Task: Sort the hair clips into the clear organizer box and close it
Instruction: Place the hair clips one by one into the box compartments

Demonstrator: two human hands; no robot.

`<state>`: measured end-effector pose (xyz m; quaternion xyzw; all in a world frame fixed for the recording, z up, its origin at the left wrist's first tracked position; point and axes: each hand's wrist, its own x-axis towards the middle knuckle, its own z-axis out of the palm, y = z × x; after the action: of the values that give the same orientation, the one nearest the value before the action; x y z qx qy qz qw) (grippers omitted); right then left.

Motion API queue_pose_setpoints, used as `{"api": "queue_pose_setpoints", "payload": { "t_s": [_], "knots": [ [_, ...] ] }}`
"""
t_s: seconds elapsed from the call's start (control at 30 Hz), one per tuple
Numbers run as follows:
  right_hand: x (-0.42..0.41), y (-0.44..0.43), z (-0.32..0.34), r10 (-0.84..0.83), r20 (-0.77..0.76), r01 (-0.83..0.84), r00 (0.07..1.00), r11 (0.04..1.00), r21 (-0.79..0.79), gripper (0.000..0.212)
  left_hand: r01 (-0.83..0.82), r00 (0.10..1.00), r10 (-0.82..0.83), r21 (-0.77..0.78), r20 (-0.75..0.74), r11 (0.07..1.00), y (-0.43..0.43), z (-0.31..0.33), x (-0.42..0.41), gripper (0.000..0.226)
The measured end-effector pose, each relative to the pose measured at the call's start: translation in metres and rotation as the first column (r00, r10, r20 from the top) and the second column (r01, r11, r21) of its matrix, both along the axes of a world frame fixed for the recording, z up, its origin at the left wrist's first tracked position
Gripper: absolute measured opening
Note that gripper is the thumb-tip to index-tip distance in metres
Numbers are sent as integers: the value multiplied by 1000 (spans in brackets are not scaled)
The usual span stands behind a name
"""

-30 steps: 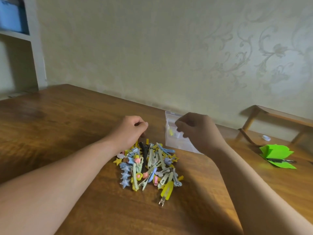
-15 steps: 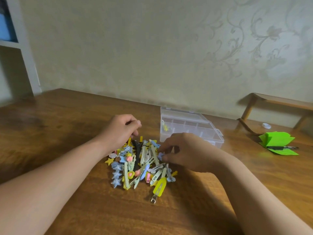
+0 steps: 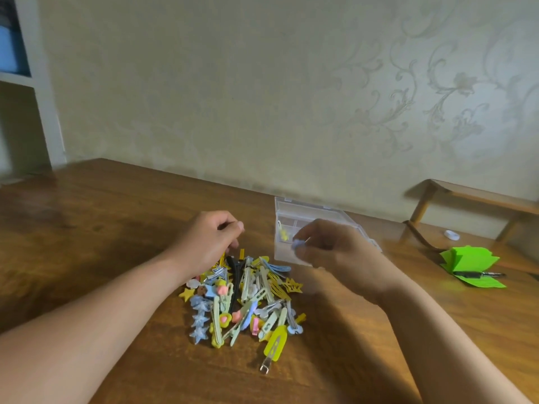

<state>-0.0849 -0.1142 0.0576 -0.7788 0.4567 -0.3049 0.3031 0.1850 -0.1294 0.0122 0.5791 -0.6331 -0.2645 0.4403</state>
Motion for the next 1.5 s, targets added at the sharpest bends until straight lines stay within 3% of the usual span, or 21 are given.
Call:
{"api": "queue_pose_setpoints", "payload": {
  "t_s": [0.1, 0.2, 0.47, 0.6, 0.73, 0.9, 1.07, 1.13, 1.23, 1.37, 1.5],
  "knots": [
    [-2, -23, 13, -206, 99, 212, 974, 976, -55, 6, -12, 1000, 12, -3, -15, 1000, -3, -2, 1, 23],
    [4, -54, 29, -333, 14, 333, 943, 941, -62, 9, -10, 1000, 10, 0, -17, 1000, -3, -2, 0, 24],
    [42, -116, 17, -365, -358, 368, 860, 928, -61, 10, 2, 999, -2, 3, -42, 1000, -2, -2, 2, 25],
    [48, -127, 9, -400, -424, 406, 812, 910, -81, 18, 6, 999, -6, 5, -40, 1000, -3, -2, 2, 26],
    [51, -129, 5, -415, -446, 417, 793, 904, -98, 25, 6, 1000, -6, -6, -20, 1000, -2, -2, 1, 27],
    [48, -123, 0, -449, -408, 456, 795, 886, -88, 18, 0, 1000, 0, -7, -9, 1000, -1, -1, 0, 27],
    [37, -85, 8, -509, -192, 467, 839, 855, -228, 17, -10, 1000, 10, 0, -1, 1000, 1, 1, -1, 26],
    [32, -57, 14, -455, -87, 422, 886, 870, -253, 14, -12, 1000, 12, -1, 3, 1000, 1, 1, -1, 26],
    [25, -16, 13, -290, -82, 268, 953, 940, -209, 13, -16, 1000, 16, 0, 21, 1000, 0, 0, -1, 27],
    [16, 2, 3, -153, -328, 121, 932, 986, -117, 5, 1, 1000, -1, 2, 4, 1000, 2, 0, -1, 23],
    [14, -1, -4, -56, -548, 34, 835, 998, -51, 20, 7, 1000, -7, -11, 5, 1000, 3, 1, 0, 20]
  ]
}}
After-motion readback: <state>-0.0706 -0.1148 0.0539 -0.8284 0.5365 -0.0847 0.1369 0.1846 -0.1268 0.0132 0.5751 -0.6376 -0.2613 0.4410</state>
